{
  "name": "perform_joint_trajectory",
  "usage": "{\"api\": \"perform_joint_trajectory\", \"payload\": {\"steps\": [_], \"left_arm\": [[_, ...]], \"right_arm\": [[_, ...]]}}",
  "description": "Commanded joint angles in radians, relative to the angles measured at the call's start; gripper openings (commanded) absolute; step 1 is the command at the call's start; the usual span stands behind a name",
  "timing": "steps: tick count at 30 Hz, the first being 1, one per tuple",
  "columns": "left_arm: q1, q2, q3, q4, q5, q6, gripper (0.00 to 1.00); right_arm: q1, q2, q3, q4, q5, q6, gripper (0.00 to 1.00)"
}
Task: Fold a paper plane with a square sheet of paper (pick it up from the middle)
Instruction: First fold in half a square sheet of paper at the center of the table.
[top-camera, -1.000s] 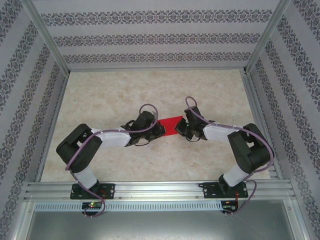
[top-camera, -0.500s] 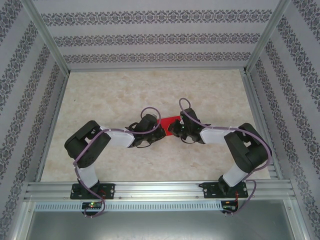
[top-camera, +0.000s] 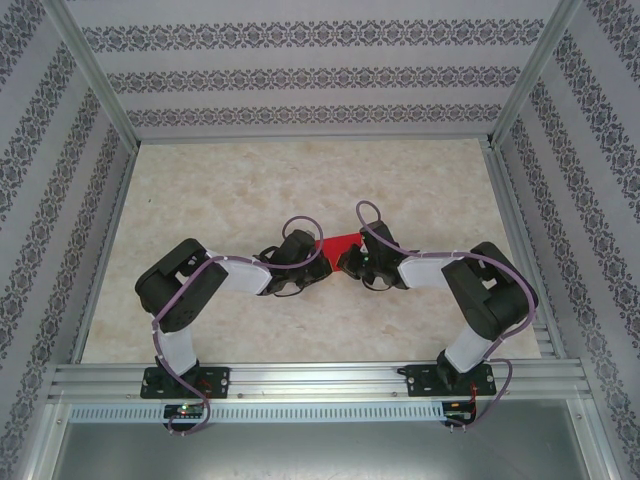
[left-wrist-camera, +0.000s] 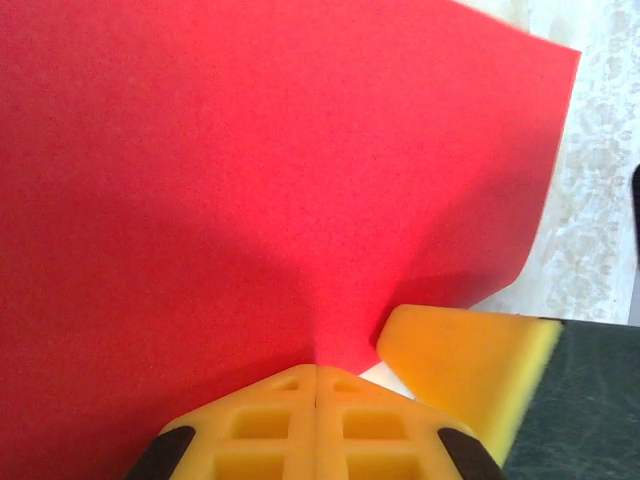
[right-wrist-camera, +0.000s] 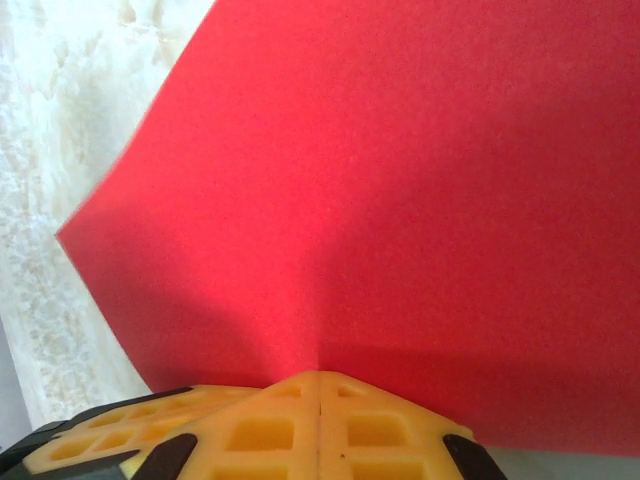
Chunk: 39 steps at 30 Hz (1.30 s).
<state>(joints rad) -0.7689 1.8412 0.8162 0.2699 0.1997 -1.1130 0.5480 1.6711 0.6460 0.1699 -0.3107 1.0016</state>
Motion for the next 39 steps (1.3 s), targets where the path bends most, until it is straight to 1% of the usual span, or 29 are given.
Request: {"api": "perform_joint_trajectory", "payload": {"steps": [1, 9, 17, 27, 33, 39], "left_arm": [[-0.018, -0.005, -0.004, 0.071, -0.011, -0.016, 0.00], [-0.017, 0.009, 0.000, 0.070, -0.028, -0.025, 0.00], [-0.017, 0.021, 0.018, -0.033, -0.076, -0.038, 0.00], [-0.017, 0.022, 0.020, -0.132, -0.106, -0.075, 0.00], [-0.017, 0.026, 0.021, -0.215, -0.132, -0.102, 0.00], [-0.017, 0.038, 0.014, -0.242, -0.134, -0.122, 0.00]], "right_arm": [[-0.002, 0.025, -0.014, 0.035, -0.014, 0.006, 0.00], [-0.008, 0.039, -0.020, 0.054, -0.027, 0.012, 0.00], [-0.015, 0.027, -0.032, 0.069, -0.027, 0.014, 0.00], [-0.029, 0.032, -0.050, 0.071, -0.018, 0.012, 0.00], [-0.063, 0.019, -0.085, 0.071, 0.000, 0.002, 0.00], [-0.138, 0.010, -0.130, 0.074, 0.016, -0.031, 0.00]]}}
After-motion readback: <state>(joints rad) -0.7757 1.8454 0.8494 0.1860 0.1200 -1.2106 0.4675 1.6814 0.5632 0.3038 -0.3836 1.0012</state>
